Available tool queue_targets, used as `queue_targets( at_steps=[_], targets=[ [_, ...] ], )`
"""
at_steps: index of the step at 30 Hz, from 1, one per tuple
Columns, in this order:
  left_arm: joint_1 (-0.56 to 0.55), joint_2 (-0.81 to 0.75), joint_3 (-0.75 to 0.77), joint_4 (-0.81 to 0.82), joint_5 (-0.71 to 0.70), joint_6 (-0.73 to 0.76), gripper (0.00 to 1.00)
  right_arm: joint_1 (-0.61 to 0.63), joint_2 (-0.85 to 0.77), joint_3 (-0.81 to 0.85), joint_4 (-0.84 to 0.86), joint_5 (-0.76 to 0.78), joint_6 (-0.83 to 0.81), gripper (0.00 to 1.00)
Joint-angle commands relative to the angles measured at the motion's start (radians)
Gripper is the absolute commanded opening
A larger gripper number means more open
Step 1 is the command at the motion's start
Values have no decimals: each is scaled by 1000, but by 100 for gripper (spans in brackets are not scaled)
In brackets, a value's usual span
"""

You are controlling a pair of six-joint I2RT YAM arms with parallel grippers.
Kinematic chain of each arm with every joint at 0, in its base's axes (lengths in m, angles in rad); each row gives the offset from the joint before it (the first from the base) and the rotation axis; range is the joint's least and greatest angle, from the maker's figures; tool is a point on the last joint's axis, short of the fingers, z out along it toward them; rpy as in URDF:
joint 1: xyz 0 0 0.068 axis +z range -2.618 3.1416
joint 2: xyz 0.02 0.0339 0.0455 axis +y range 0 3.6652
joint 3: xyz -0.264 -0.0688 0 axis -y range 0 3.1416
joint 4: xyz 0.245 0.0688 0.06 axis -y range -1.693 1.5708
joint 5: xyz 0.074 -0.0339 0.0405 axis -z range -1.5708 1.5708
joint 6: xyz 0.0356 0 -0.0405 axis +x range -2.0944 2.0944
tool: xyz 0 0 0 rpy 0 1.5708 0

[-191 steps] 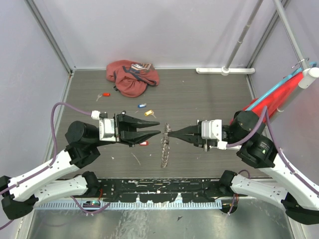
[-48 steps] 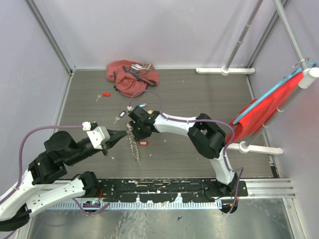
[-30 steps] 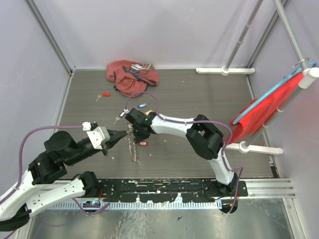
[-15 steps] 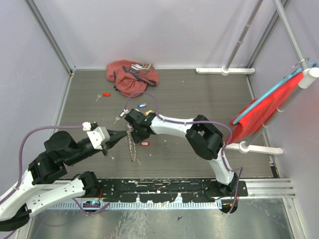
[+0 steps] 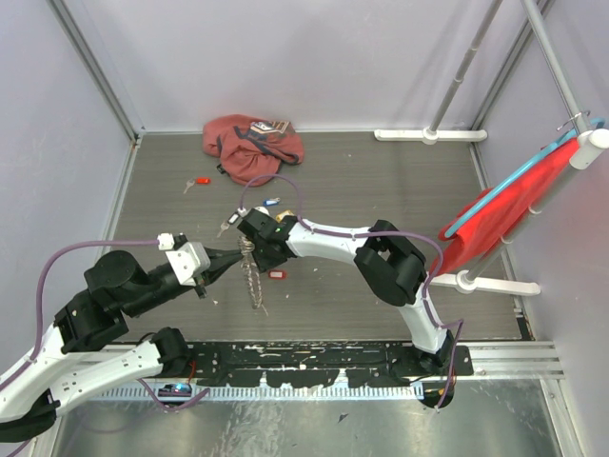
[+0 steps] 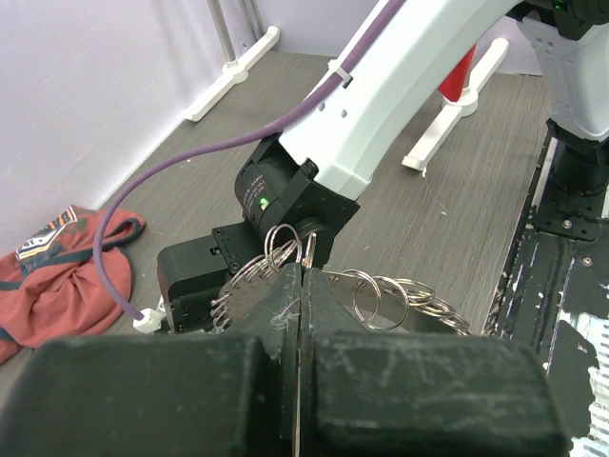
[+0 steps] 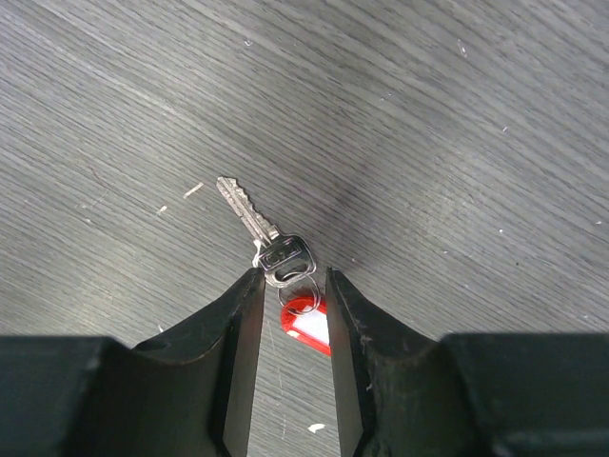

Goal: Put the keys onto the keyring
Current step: Pick up the key from the center of the board.

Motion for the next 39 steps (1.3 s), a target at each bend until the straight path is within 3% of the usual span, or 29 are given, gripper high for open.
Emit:
queue_targets(
  at_steps=[1, 10, 22, 26, 36, 39],
  targets=[
    [0, -5, 1, 70, 11, 7, 0, 6, -41, 14, -13, 30, 6, 38],
    [0, -6, 0, 70, 13, 7, 0, 6, -32, 14, -36, -11, 8, 38],
    [-1, -9, -1, 70, 15, 7, 0, 8, -25, -1, -32, -33, 14, 30],
    [0, -8, -1, 70, 15, 7, 0, 8, -24, -1, -38, -21, 14, 25],
    [0, -5, -1, 70, 12, 8, 0, 10, -53, -6, -16, -5, 7, 1],
    [0, -5, 0, 70, 10, 8, 0, 11, -77, -17, 3, 2, 5, 1]
  ],
)
